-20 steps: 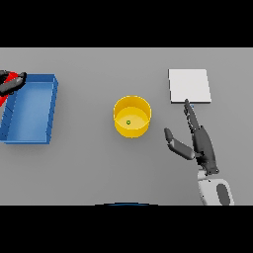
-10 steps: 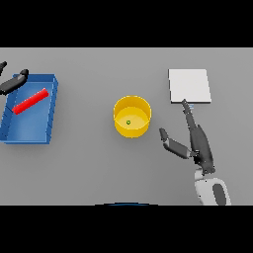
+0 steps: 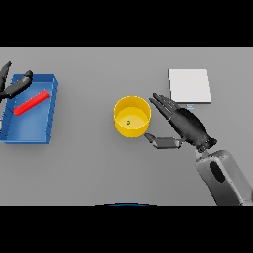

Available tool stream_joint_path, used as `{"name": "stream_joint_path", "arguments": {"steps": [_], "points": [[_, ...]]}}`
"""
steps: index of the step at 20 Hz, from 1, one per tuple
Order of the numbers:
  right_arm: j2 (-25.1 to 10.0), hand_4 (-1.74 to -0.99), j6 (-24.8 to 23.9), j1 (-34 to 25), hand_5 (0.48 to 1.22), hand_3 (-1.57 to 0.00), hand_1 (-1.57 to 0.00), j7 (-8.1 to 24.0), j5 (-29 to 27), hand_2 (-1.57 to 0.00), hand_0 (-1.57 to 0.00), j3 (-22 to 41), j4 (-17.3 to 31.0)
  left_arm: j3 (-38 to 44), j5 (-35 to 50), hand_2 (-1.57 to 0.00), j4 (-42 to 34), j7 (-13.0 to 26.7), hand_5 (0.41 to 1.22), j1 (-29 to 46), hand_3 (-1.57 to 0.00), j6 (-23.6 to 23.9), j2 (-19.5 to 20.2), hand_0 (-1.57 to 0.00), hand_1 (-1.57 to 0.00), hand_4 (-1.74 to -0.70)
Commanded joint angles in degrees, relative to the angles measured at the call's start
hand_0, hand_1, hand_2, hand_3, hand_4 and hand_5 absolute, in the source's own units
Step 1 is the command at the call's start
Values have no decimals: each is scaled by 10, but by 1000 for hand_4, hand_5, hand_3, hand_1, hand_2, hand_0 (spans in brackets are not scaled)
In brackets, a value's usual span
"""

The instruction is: Pick up the red beaker and tilt it to pour out 1 green nut into yellow bowl. Pick up the yellow bowl and place it on the metallic measuring scale.

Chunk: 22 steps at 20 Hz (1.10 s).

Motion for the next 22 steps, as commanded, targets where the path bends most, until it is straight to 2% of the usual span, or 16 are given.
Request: {"name": "stream_joint_path", "arguments": {"steps": [1,3,5,11,18,22], "points": [[-11,-1150,14,-19,630,1,1,-6,17,1,1,15,8,2,4,-4,1,4,688,-2,-4,-4,1,-5,-4,-809],[-26,-1157,36,-53,635,1,1,-31,43,1,1,42,24,2,4,-2,11,-7,688,1,-2,-8,0,-3,-2,-812],[-34,-1167,57,-85,639,1,1,-41,69,1,1,69,41,3,4,-1,1,-3,687,-1,-1,-9,5,-1,-1,-809],[-35,-1156,98,-168,642,1,1,-90,108,1,1,125,131,5,7,0,1,-3,695,0,0,-13,6,0,0,-808],[-9,-1164,148,-246,670,1,1,-93,135,1,1,170,225,7,6,1,6,-14,700,5,1,-18,12,1,1,-807],[8,-1181,161,-270,674,0,1,-98,145,1,1,190,273,5,3,1,13,-16,703,-1,1,-19,9,1,1,-800]]}}
